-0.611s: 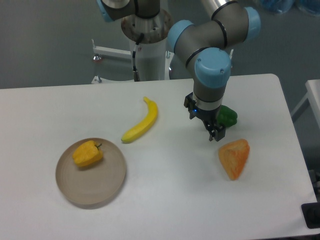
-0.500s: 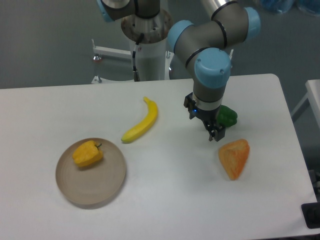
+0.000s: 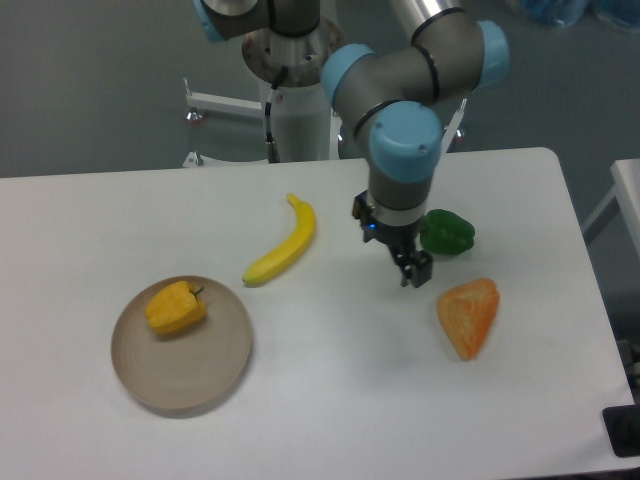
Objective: Pick up the yellow pepper from the plate
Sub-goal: 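Move the gripper from beside the green pepper toward the plate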
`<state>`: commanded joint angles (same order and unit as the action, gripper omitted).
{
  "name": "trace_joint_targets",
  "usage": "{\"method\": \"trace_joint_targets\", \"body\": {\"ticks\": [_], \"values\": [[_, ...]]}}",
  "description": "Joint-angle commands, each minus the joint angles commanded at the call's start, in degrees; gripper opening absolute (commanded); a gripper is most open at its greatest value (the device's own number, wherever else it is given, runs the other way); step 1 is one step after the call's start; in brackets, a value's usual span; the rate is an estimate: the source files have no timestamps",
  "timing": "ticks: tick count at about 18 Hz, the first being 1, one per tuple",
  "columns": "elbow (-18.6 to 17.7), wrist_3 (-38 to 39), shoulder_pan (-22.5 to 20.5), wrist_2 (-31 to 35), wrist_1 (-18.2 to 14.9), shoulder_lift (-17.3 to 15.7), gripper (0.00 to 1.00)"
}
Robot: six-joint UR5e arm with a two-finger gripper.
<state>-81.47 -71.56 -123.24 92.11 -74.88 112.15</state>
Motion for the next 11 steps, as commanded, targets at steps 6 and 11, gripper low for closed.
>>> {"method": "trace_joint_targets", "body": {"ticks": [6,11], "values": [[-1.1,12.6,8.5,0.0,0.2,0.3,1.0],[-1.1,24.7,15.7,0.1,3.7,3.3,1.0]]}}
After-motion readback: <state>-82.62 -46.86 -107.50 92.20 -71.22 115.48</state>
